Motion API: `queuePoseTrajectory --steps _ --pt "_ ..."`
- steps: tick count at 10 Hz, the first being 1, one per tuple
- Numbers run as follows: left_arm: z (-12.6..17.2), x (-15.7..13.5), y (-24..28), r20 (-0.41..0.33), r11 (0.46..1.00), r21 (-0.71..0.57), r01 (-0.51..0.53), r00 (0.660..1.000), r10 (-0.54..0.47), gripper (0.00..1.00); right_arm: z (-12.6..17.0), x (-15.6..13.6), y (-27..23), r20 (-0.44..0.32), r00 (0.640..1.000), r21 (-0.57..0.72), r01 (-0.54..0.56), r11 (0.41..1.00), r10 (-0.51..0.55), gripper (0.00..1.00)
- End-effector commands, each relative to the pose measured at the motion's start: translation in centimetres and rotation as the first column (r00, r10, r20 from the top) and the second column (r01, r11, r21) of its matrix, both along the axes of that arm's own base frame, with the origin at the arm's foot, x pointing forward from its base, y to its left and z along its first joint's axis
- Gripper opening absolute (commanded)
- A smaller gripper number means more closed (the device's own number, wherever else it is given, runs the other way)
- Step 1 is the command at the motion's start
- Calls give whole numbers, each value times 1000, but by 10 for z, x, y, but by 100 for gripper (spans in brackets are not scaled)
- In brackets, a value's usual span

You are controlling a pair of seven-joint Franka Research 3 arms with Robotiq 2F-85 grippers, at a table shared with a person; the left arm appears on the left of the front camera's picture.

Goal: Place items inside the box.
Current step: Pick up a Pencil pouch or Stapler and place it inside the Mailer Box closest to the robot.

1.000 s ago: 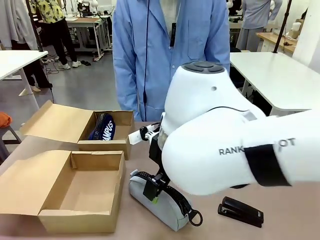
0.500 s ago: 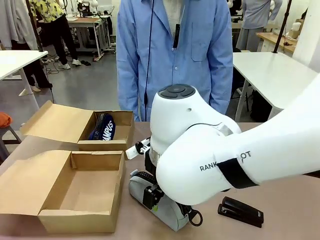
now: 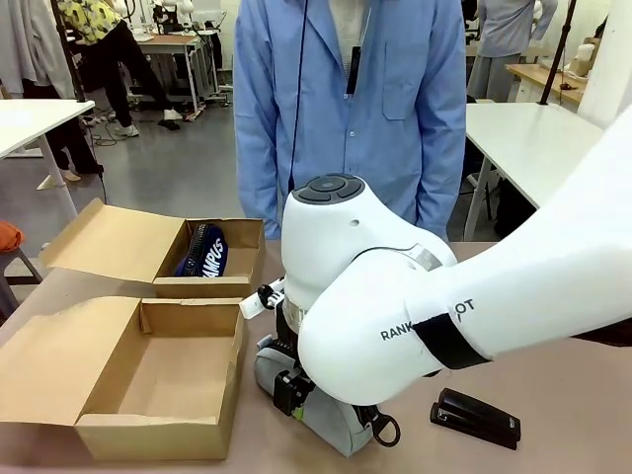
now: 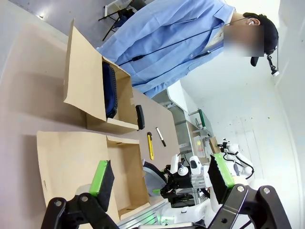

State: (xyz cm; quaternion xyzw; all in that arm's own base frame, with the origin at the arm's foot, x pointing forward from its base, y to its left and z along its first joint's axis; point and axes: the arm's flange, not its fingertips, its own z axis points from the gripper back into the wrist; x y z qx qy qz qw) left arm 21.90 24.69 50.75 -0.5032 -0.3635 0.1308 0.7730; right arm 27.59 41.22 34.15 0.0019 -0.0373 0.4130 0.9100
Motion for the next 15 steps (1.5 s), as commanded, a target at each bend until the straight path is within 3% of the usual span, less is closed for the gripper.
queuePoseTrajectory --steps 1,2,3,11,13,15 --pt "2 0 -1 25 1000 0 3 1000 -3 100 0 1 10 20 1000 -9 21 1000 -20 63" --pt "2 0 -1 25 1000 0 3 1000 -3 100 -2 0 11 20 999 -2 25 1000 -25 40" --pt "2 0 -1 25 1000 0 3 1000 -3 100 -2 0 11 27 999 5 24 1000 -24 3" --pt "2 0 -1 25 1000 0 3 1000 -3 100 -6 0 8 -5 998 2 56 998 -56 0" --pt "2 0 -1 25 1000 0 3 1000 -3 100 4 -3 3 -4 998 10 62 998 -62 0" --pt "2 0 -1 25 1000 0 3 1000 -3 100 27 -23 -12 -84 990 -13 110 994 -111 0"
